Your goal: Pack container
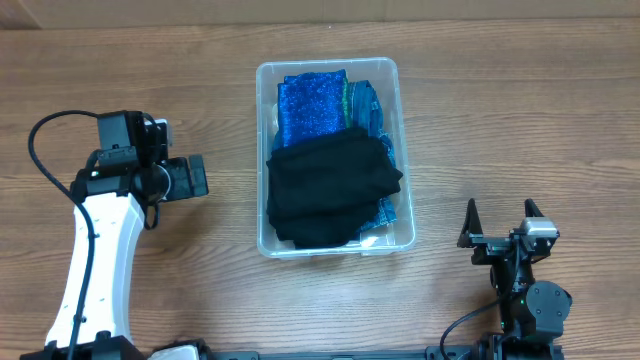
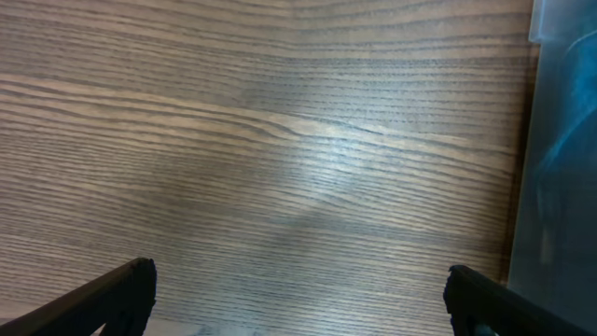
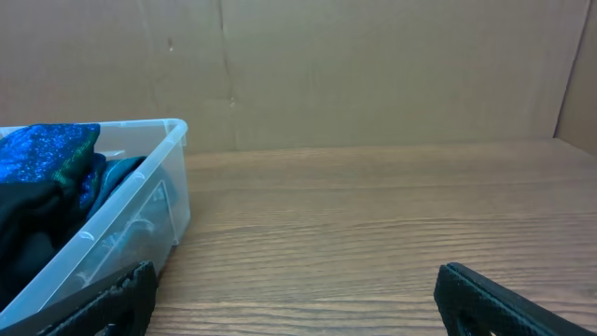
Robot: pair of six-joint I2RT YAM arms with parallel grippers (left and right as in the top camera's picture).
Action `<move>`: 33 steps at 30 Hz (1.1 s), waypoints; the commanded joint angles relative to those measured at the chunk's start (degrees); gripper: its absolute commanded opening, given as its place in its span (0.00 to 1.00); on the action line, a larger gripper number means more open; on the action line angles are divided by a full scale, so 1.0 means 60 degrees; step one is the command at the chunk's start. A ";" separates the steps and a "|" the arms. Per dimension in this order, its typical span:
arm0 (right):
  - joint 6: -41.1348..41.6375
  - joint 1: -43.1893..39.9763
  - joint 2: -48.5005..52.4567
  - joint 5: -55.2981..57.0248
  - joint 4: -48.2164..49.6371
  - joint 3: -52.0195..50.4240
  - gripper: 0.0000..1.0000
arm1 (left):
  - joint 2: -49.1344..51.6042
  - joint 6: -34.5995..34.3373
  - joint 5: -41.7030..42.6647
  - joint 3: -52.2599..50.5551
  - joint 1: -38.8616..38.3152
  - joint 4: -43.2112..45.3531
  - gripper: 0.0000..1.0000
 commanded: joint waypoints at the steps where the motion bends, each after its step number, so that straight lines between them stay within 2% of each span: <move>1: -0.0069 0.0044 -0.0102 0.0146 0.0036 -0.0091 1.00 | 0.0131 -0.0102 -0.0047 -0.0044 -0.0040 0.0004 1.00; 28: -0.0069 0.0044 -0.0102 0.0146 0.0033 -0.0091 1.00 | 0.0131 -0.0102 -0.0055 -0.0044 -0.0040 0.0004 1.00; 33: -0.0069 0.0044 -0.0102 0.0146 0.0033 -0.0091 1.00 | -0.0721 -0.0102 -0.0062 -0.0055 -0.0208 -0.0102 1.00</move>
